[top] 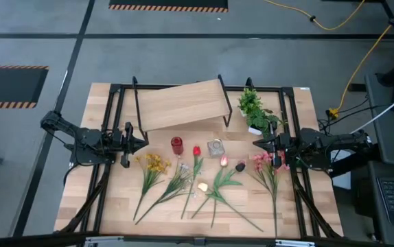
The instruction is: Pick and place flowers into a vace then onto a shelf
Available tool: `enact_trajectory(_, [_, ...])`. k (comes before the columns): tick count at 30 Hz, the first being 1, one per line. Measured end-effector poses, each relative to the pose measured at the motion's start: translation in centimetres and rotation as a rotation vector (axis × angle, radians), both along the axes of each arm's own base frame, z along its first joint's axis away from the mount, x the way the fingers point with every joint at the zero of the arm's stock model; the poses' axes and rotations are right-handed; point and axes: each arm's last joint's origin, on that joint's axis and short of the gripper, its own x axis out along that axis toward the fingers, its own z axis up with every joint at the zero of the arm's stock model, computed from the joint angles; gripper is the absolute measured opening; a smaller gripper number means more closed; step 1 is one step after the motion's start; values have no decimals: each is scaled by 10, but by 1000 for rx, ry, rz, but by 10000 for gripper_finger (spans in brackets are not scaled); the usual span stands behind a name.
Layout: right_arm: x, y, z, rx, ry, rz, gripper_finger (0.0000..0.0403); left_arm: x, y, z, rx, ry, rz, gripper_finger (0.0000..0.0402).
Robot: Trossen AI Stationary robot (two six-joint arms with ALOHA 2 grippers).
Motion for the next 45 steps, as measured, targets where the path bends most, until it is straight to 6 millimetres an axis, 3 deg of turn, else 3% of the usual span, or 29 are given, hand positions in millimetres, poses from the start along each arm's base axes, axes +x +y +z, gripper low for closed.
enact_trajectory(37, [0, 0, 0, 0, 0, 0, 16, 0, 0, 0, 2, 0, 1, 4])
enact_trajectory(45, [0, 0, 0, 0, 0, 0, 16, 0, 0, 0, 162, 19, 24, 4])
